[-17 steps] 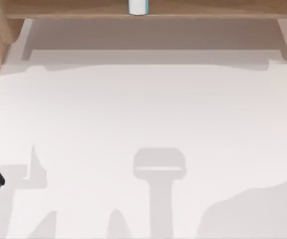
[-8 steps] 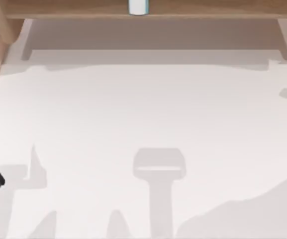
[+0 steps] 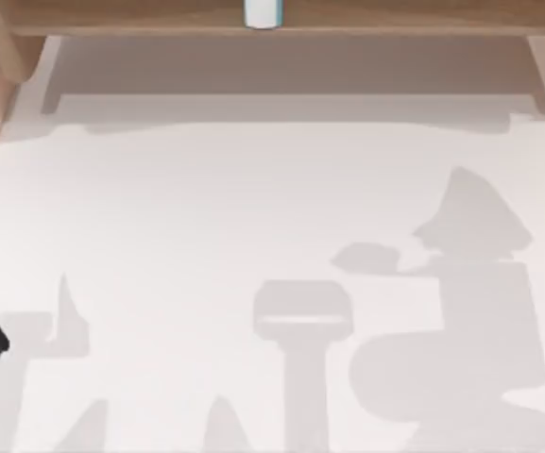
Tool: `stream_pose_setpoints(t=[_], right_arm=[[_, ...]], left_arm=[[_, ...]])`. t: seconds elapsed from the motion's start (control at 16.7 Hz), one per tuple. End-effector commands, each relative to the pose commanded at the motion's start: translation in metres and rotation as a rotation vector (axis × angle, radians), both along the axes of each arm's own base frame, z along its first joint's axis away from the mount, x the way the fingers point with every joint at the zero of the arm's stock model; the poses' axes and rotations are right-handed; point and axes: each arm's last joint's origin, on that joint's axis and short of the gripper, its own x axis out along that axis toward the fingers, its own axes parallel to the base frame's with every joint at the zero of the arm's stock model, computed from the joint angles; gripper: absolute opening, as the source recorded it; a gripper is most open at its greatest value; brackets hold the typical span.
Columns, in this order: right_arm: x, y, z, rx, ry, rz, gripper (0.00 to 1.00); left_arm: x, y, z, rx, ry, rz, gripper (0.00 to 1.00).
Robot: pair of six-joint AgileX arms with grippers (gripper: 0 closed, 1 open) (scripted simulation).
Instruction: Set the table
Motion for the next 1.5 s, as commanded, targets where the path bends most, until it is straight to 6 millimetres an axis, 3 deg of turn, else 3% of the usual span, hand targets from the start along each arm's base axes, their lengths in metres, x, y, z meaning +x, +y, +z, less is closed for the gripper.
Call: stream_pose_setpoints(t=[0.18, 0.3, 0.48, 0.6, 0.84, 1.02, 1.5], right_arm=[[-0.071, 0.035, 0.035, 0.207, -0.061, -0.012, 1.0], [-0.118, 0.055, 0.039, 0.355, -0.1, -0.008, 1.0], [-0.176, 0.075, 0.021, 0.579, -0.137, 0.01, 1.0], [-0.201, 0.083, -0.002, 0.721, -0.139, 0.021, 1.0], [-0.222, 0.09, -0.049, 0.947, -0.095, 0.025, 1.0], [-0.224, 0.093, -0.071, 1.037, -0.062, 0.017, 1.0], [-0.225, 0.093, -0.073, 1.047, -0.057, 0.015, 1.0]], left_arm=[[0.0, 0.0, 0.0, 0.0, 0.0, 0.0, 1.0], [0.0, 0.0, 0.0, 0.0, 0.0, 0.0, 1.0], [0.0, 0.0, 0.0, 0.0, 0.0, 0.0, 1.0], [0.0, 0.0, 0.0, 0.0, 0.0, 0.0, 1.0], [0.0, 0.0, 0.0, 0.0, 0.0, 0.0, 1.0], [0.0, 0.0, 0.0, 0.0, 0.0, 0.0, 1.0], [0.0, 0.0, 0.003, -0.001, -0.006, -0.002, 1.0]])
